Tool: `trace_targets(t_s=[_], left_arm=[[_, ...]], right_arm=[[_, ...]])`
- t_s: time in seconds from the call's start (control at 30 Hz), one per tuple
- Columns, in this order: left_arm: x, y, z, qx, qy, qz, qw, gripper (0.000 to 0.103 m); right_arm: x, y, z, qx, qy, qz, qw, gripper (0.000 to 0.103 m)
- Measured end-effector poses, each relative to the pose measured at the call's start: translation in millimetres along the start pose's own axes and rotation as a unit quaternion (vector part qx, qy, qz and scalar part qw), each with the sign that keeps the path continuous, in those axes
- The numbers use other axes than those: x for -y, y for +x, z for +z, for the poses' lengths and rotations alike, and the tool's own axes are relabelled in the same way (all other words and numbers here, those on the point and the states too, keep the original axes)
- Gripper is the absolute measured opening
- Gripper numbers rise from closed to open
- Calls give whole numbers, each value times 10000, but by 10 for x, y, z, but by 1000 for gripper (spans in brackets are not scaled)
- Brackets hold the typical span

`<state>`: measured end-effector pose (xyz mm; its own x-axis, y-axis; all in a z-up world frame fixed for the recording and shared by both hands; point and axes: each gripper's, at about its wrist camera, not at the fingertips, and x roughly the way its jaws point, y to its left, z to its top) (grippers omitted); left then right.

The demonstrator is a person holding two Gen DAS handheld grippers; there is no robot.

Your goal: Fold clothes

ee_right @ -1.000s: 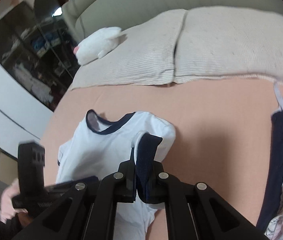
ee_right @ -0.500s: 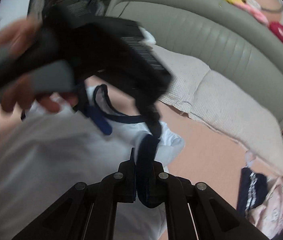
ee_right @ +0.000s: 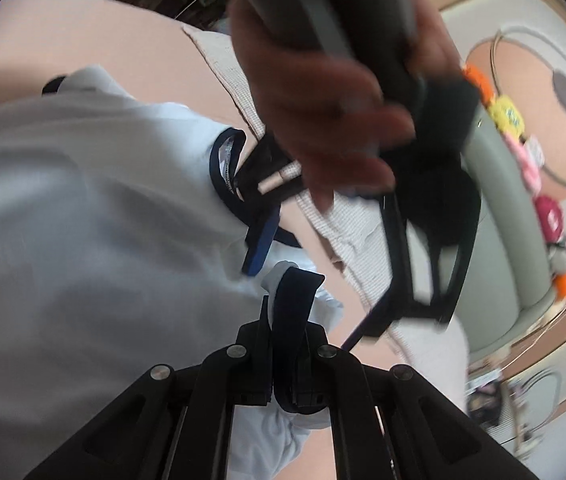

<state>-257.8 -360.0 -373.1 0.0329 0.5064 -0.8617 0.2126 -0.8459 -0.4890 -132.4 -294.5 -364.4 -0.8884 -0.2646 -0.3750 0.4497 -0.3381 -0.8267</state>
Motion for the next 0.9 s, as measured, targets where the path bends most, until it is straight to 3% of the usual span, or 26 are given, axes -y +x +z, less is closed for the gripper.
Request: trace_targets(t_s=[0.07,0.17,0.3,0.5,0.6,0.63,0.67,0.7,0.73,0.8,0.9], left_arm=[[65,60,-13,17,150,40,9999,80],[66,35,10,254,233,177,9992,37],[-80,-13,83,452,55,329,9984,16],[-125,30,90,530,132,217,9983,9],[-183,26,103,605,50,98,9981,9],[-201,22,105,618,21,88,9980,9],[-219,20,108,629,-10,81,9980,9],[-237,17,110,640,-40,73,9979,9],[-255,14,112,651,-71,66,9978,9],[-290,1,103,675,-98,32,9977,9],[-342,-40,55,736,-178,-1,9971,9]], right_arm=[[-17,33,-23,-54,-77,-122,9999,4],[-28,59,-62,-68,-168,-186,9997,4],[-90,79,-111,-76,-321,-181,9993,4],[-142,141,-212,-141,-523,-164,9984,4],[-77,103,-314,-64,-636,-418,9971,8],[-38,65,-369,-3,-659,-469,9967,12],[1,22,-429,59,-688,-511,9963,28],[36,-34,-508,151,-730,-553,9957,54],[69,-94,-595,255,-776,-595,9949,62],[147,-199,-795,417,-843,-717,9930,66],[265,-138,-965,284,-898,-944,9911,66]])
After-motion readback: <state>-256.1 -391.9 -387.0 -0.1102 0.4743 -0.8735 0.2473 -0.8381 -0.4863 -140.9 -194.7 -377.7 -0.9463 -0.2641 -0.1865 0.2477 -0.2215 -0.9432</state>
